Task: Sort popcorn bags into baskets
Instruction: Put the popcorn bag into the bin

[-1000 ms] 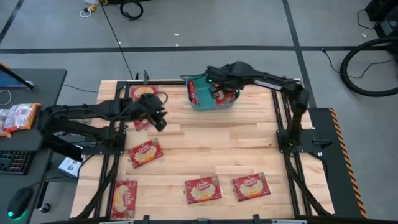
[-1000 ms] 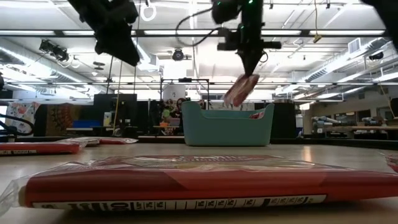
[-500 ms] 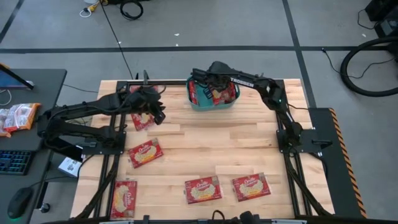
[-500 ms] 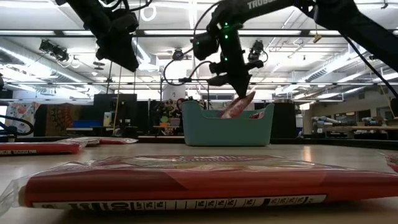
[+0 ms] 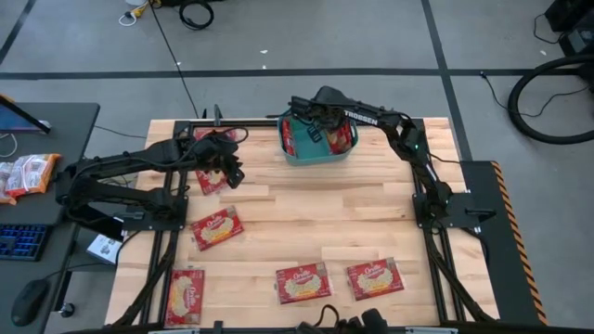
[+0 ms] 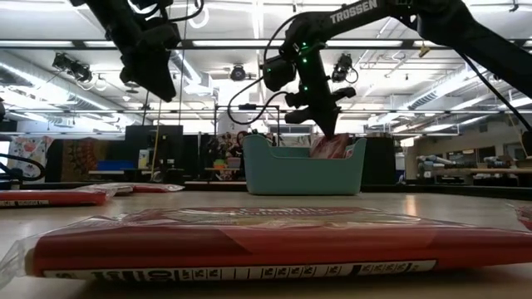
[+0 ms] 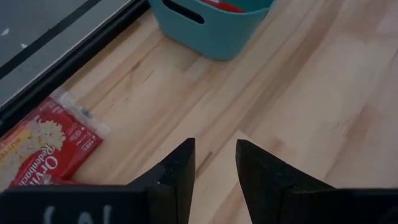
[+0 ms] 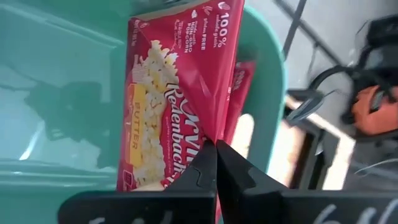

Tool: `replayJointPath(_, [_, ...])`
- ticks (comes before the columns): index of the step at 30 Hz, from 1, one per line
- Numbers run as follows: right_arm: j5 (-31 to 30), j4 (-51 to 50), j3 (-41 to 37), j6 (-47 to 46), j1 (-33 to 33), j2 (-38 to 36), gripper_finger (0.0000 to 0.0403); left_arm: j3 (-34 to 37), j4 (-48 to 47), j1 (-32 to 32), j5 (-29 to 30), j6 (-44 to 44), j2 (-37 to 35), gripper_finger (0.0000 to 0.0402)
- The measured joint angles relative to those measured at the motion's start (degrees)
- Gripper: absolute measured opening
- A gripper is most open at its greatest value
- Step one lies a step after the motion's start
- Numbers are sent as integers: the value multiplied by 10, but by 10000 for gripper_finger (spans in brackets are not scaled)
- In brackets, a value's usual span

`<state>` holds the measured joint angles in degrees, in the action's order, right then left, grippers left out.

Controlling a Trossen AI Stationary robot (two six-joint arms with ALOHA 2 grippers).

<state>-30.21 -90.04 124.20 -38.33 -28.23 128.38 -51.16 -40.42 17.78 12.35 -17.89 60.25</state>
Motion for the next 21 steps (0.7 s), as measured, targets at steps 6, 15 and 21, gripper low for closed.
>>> replayJointPath(6, [28,2,-5,-35,5,0,2,0,-12,0,-2,-25,0,121])
replayJointPath(15, [65,1,-74,-112,6,0,7,0,-17,0,-96,-25,0,121])
replayJointPath(21, [50,0,-87,-123,20,0,8,0,-43,-15,-100,-28,-20,121])
